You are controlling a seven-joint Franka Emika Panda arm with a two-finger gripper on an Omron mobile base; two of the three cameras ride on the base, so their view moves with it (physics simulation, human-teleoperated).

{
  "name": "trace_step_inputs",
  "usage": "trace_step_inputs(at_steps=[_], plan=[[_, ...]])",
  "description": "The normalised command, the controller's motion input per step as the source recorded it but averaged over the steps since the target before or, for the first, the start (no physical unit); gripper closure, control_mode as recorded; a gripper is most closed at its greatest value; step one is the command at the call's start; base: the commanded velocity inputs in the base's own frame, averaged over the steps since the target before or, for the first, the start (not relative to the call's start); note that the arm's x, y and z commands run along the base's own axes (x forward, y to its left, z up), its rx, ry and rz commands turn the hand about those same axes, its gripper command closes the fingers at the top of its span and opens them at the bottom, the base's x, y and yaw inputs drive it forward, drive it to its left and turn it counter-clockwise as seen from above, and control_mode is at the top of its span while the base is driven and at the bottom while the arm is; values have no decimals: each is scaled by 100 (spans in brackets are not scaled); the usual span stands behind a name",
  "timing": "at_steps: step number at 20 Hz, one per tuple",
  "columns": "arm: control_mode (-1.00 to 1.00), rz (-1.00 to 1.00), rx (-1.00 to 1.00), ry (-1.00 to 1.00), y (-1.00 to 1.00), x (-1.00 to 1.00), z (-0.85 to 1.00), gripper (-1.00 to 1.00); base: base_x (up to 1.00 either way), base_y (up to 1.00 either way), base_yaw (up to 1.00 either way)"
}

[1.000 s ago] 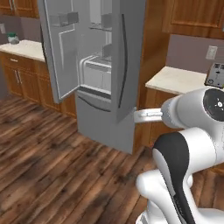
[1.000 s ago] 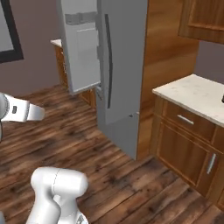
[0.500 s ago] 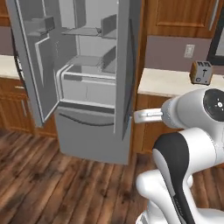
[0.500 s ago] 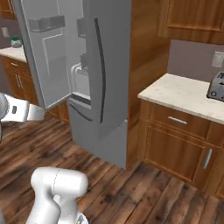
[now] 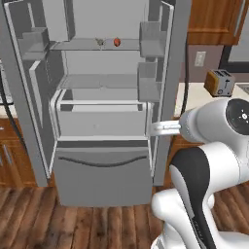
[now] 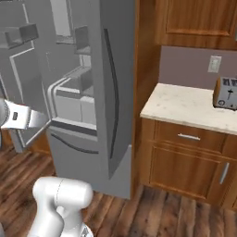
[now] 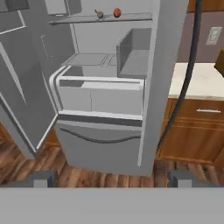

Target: Retrieve the bottle and the shaker from the cabinet and place them next to the mixing bowl on the counter. Then add garlic from the fridge to the mixing bowl.

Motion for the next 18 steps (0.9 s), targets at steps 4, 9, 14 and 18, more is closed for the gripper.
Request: trace_step_inputs(at_steps=[4,9,14,18], plan=[[100,0,0,0,0,0,0,-100,100,94,-42],[100,0,0,0,0,0,0,-100,68,74,-41],[100,0,0,0,0,0,0,-100,22,17,-23],[100,0,0,0,0,0,0,-100,6,-15,-3]])
